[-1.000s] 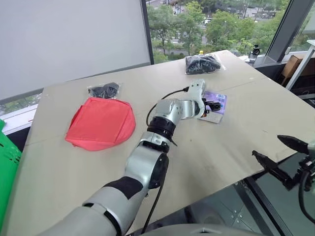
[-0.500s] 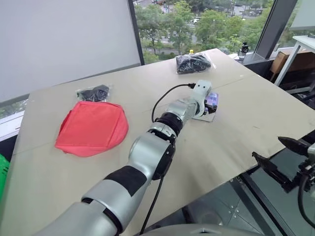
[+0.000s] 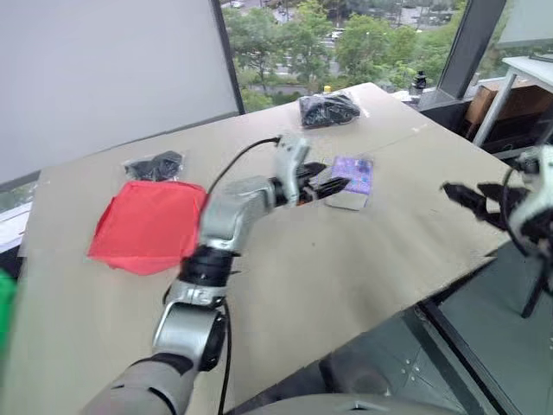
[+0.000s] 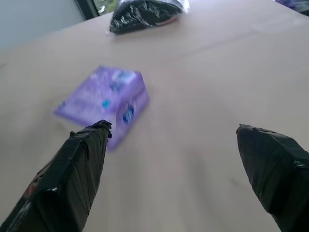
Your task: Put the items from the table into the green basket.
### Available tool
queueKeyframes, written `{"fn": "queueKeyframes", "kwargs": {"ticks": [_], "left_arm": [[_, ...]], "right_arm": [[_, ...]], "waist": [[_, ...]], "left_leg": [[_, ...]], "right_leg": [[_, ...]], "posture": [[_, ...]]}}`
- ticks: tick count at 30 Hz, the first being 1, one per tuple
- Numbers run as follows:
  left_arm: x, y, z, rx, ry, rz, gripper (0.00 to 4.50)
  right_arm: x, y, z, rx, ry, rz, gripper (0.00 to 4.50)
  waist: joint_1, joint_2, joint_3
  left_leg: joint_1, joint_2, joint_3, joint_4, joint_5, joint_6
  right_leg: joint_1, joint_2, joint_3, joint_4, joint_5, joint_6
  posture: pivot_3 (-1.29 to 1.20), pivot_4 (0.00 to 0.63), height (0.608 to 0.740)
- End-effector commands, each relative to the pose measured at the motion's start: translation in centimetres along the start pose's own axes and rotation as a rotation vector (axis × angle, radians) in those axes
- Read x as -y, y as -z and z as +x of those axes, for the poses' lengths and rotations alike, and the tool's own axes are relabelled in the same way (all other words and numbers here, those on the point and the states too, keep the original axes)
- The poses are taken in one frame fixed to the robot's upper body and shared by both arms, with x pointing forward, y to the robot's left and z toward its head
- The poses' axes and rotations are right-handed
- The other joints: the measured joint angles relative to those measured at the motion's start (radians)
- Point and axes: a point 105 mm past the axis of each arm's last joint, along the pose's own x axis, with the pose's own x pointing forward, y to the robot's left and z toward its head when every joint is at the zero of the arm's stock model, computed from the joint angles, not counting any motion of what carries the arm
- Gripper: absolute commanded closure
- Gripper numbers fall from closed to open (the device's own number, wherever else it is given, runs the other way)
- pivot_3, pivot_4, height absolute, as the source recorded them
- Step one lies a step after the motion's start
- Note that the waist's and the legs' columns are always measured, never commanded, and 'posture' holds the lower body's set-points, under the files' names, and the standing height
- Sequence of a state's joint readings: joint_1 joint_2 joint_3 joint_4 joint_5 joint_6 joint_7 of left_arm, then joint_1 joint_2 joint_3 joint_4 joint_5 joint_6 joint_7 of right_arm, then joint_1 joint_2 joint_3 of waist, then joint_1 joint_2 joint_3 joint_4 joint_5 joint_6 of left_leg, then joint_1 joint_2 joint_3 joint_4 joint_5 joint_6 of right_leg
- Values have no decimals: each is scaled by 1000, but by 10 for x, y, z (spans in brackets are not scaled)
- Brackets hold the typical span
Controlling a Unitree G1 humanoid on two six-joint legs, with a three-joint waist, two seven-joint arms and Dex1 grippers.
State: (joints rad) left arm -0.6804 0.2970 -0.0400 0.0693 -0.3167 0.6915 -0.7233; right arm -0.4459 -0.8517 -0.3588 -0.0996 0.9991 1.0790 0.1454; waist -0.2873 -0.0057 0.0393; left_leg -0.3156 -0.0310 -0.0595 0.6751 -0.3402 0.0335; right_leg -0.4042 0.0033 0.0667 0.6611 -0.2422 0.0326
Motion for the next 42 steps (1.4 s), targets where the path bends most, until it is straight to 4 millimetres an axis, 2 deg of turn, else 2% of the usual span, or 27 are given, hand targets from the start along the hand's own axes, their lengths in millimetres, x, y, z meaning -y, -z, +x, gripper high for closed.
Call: {"fn": "queueKeyframes", "kwargs": {"ticks": [1,3,7,8,11,16,19,23,25,28,31,35,39,42], "left_arm": [[4,-15,-10,52,-7,88,581],[7,-18,-18,73,11,78,581],[22,-17,-32,77,105,84,581],[29,-18,-34,82,131,78,581],[43,-22,-39,94,210,72,581],[55,-30,-39,105,281,101,581],[59,-28,-41,96,306,105,581],[67,-29,-50,85,372,96,581],[74,-27,-52,72,419,109,581],[75,-21,-54,47,430,142,581],[78,-26,-56,70,418,140,581],[80,-27,-61,74,417,149,581],[81,-28,-64,78,391,172,581],[76,-30,-65,91,343,161,540]], "right_arm": [[7,-9,8,-49,-16,-15,0],[14,-12,14,-67,-5,-11,0],[26,-9,21,-145,4,55,0],[35,-7,19,-164,26,67,0],[58,-9,12,-177,101,108,0],[75,-7,-3,-230,162,120,0],[73,-1,-6,-261,147,179,0],[56,2,-1,-285,56,351,0],[54,7,3,-299,52,392,0],[52,17,9,-322,69,401,0],[46,24,11,-352,66,383,0],[36,33,23,-374,59,391,0],[39,47,38,-404,122,413,0],[46,63,45,-445,200,416,935]], "waist": [[50,0,0],[138,1,-1],[251,1,-3],[269,1,-4],[303,2,-4],[310,2,-5],[298,3,-5],[286,4,-6],[279,5,-6],[275,5,-7],[277,5,-7],[278,5,-7],[286,5,-7],[296,5,-7]], "left_leg": [[-1,0,-1,0,0,0],[1,0,-3,1,0,0],[-26,-3,-2,11,1,-2],[-35,-5,-3,12,1,-2],[-47,-5,-3,14,1,-2],[-48,-5,-2,14,2,-2],[-46,-4,1,14,2,-3],[-44,0,9,14,3,-4],[-44,1,10,14,4,-5],[-41,2,10,14,4,-5],[-33,2,11,13,3,-4],[-33,2,11,13,3,-4],[-31,2,11,12,4,-5],[-31,2,11,12,4,-5]], "right_leg": [[0,0,-1,0,1,-3],[-2,0,0,-1,3,-5],[-28,-6,1,1,4,-6],[-37,-9,-1,2,4,-7],[-45,-13,-9,2,5,-7],[-44,-14,-11,1,5,-7],[-42,-13,-10,2,5,-8],[-41,-8,-2,4,9,-10],[-40,-5,-1,4,9,-11],[-37,-4,-1,4,9,-11],[-34,-4,0,4,9,-11],[-34,-5,0,4,9,-11],[-33,-4,0,5,9,-11],[-33,-4,1,5,9,-11]], "posture": [[-43,0,740],[-23,0,740],[-3,0,740],[-1,0,740],[3,0,740],[-7,0,740],[-14,0,740],[-17,0,740],[-2,0,740],[6,0,740],[30,0,740],[64,0,740],[108,0,740],[102,0,740]]}}
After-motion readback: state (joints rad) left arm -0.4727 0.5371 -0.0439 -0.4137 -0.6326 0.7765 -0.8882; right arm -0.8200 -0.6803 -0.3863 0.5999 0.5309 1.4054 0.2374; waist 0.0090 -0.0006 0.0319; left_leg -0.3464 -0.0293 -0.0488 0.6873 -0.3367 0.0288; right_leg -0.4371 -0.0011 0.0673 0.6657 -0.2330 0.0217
